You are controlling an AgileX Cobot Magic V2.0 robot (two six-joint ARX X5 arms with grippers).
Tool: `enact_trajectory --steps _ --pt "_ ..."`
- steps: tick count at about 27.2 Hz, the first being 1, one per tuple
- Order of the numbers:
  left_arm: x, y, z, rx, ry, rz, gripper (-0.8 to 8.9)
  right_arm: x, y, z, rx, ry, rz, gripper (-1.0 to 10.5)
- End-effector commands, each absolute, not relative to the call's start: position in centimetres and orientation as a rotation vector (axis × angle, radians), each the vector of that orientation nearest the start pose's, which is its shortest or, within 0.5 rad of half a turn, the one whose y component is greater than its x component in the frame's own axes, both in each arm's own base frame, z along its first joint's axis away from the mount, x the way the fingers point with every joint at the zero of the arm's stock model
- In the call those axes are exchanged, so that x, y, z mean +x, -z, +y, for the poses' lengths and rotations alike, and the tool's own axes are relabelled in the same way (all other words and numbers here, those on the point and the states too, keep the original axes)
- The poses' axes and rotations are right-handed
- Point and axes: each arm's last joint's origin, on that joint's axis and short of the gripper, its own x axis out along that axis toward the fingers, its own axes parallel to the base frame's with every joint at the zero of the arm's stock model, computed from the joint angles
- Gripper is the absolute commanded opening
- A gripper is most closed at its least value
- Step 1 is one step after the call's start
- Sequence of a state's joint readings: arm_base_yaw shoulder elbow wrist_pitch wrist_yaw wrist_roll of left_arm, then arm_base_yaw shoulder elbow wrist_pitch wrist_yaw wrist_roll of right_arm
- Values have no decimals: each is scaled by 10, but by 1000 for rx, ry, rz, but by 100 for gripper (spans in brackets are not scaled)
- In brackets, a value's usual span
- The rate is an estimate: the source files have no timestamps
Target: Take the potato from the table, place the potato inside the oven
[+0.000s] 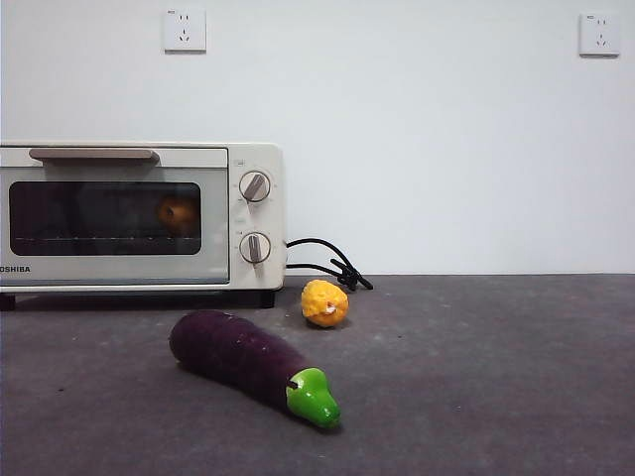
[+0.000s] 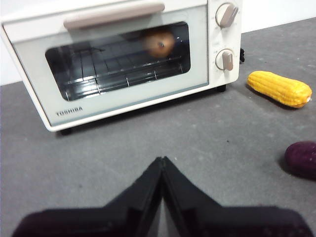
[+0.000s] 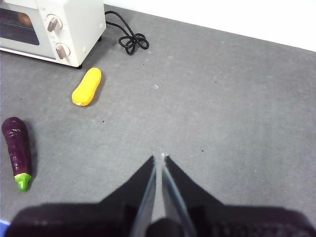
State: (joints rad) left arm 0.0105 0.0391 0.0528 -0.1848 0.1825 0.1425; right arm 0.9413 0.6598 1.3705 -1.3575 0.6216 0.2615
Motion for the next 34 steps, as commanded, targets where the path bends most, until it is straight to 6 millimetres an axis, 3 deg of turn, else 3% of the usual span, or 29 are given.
enact_trajectory --steps 1,8,34 --pt "96 -149 -4 58 167 164 -3 31 -412 14 -229 -238 512 32" --pt "96 -149 1 66 13 173 -3 31 -413 14 -229 -238 512 32" --pt "97 -149 0 14 20 173 -3 30 -413 12 -233 -218 499 32"
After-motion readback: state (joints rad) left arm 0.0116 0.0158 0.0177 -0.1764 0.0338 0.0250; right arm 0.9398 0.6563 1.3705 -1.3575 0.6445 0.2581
